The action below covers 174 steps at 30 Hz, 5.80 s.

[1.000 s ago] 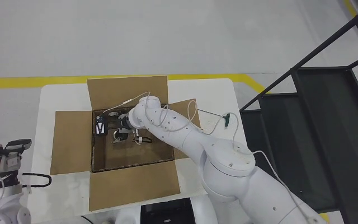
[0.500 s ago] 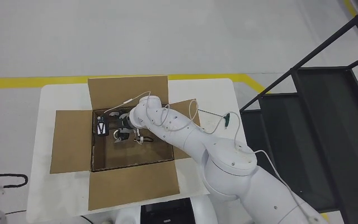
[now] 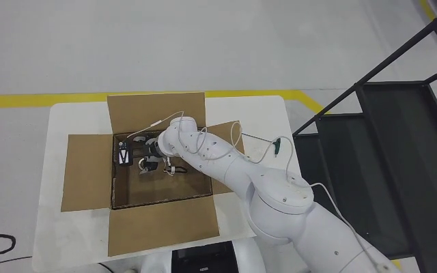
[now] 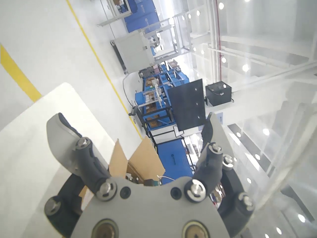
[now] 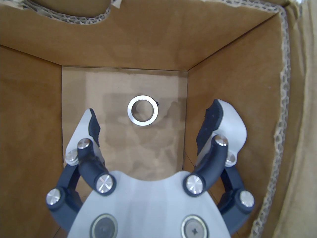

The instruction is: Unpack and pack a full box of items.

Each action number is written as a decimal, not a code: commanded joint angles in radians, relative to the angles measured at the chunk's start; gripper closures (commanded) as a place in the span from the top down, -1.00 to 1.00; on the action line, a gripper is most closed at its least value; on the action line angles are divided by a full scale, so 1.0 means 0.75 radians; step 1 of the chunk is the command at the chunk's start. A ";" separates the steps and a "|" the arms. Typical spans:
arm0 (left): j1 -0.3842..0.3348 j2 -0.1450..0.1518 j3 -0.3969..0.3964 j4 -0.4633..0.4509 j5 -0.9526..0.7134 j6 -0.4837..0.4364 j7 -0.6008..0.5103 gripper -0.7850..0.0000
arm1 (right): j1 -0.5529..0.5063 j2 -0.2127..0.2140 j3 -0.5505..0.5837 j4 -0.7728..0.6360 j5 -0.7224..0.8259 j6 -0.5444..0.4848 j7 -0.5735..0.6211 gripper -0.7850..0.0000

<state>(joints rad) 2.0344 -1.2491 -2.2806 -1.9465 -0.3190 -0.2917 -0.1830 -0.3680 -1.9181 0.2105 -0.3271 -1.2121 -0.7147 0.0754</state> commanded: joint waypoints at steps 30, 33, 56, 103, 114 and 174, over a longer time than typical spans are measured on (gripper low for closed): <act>0.025 -0.014 0.040 -0.009 0.013 -0.021 0.049 1.00 | -0.075 0.039 0.016 -0.052 -0.006 -0.188 -0.012 1.00; 0.025 -0.014 0.040 -0.009 0.013 -0.021 0.049 1.00 | -0.099 0.053 0.028 -0.036 0.006 -0.178 0.031 1.00; 0.025 -0.014 0.040 -0.009 0.013 -0.021 0.049 1.00 | -0.234 0.058 0.162 -0.279 0.113 0.356 0.474 1.00; 0.025 -0.014 0.040 -0.009 0.013 -0.021 0.049 1.00 | -0.261 0.055 0.342 -0.206 0.264 0.412 0.493 -0.29; 0.025 -0.014 0.040 -0.009 0.013 -0.021 0.049 1.00 | -0.260 0.016 0.351 -0.162 0.250 0.557 0.518 -0.23; 0.025 -0.014 0.040 -0.009 0.013 -0.021 0.049 1.00 | -0.528 0.292 0.641 -0.877 -0.102 0.437 0.978 -0.91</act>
<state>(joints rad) 2.0533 -1.2598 -2.2503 -1.9533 -0.3094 -0.3077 -0.1466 -0.7463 -1.7093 0.6777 -0.9371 -1.2837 -0.3864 0.7510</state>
